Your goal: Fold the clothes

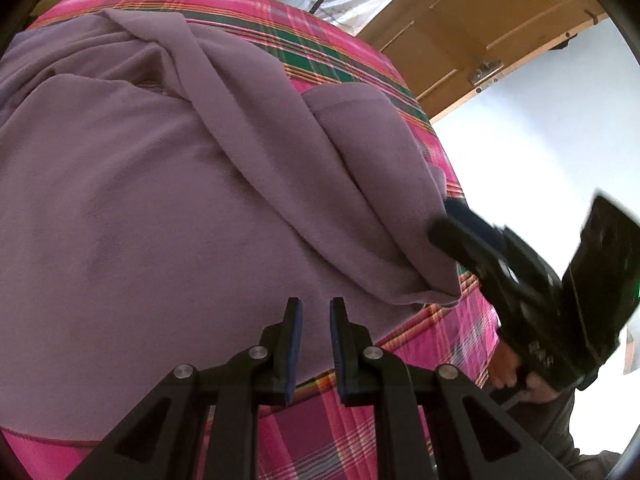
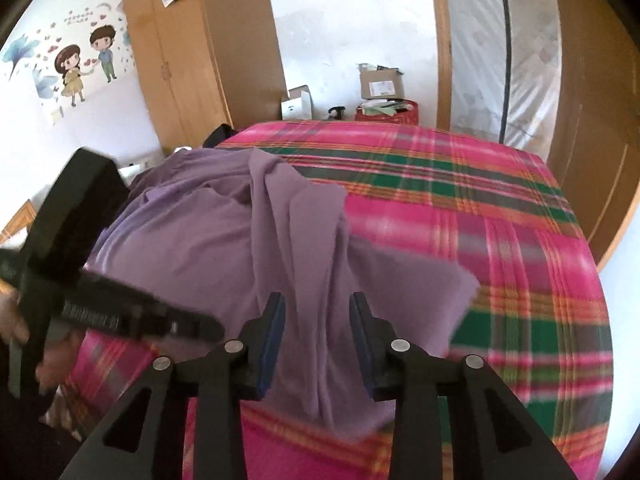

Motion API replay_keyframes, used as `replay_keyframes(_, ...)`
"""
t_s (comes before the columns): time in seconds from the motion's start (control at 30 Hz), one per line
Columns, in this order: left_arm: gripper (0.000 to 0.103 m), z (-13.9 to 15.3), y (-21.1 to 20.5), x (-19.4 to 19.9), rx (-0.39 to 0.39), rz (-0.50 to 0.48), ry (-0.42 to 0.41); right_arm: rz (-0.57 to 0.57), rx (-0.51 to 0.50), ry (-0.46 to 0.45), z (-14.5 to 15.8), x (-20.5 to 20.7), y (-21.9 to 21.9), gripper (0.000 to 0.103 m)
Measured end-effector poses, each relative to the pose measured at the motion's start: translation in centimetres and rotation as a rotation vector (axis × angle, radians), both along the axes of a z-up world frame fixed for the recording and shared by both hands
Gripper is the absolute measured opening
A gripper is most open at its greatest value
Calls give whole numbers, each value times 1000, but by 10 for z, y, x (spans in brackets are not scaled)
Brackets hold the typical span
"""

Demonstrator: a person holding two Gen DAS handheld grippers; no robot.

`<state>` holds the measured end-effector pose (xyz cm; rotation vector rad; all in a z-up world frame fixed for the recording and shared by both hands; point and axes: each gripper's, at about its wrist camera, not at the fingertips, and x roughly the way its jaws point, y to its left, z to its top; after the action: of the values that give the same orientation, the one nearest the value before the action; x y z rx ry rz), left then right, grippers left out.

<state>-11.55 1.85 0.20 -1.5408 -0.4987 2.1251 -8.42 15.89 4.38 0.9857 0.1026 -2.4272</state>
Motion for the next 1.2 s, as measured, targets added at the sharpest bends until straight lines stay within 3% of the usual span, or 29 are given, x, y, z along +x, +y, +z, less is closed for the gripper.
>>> replay_keyframes(0.07,14,0,-1,0,1,2,0,6,-13,-23,-3,-15,-9,35)
replay_keyframes(0.1,14,0,0,-1,-1,2,-3,10,-19,-41,-6,-22,-13,30)
replay_keyframes(0.13,14,0,0,-1,-3,2,-5,16,-17,-48,-7,-24,-14,23)
replay_keyframes(0.17,14,0,0,-2,-1,2,-7,18,-10,-53,-9,-26,-16,5)
replay_keyframes(0.27,14,1,3,-7,11,4,-5,-23,-35,-34,-2,-24,-5,6)
replay_keyframes(0.43,14,3,16,-12,20,-39,-2,-196,-78,56,28,-10,43,6)
replay_keyframes(0.67,14,11,39,-28,28,-79,30,-460,-4,116,36,12,102,6)
replay_keyframes(0.8,14,11,45,-36,18,-86,32,-556,8,83,23,18,126,6)
replay_keyframes(1.0,14,9,44,-42,23,-65,35,-564,43,14,1,19,135,8)
replay_keyframes(1.13,14,5,45,-48,36,-59,16,-582,64,71,5,31,139,19)
replay_keyframes(1.17,14,4,45,-49,34,-58,11,-589,64,97,8,33,139,29)
replay_keyframes(1.2,14,3,44,-48,33,-58,13,-593,65,121,12,35,139,32)
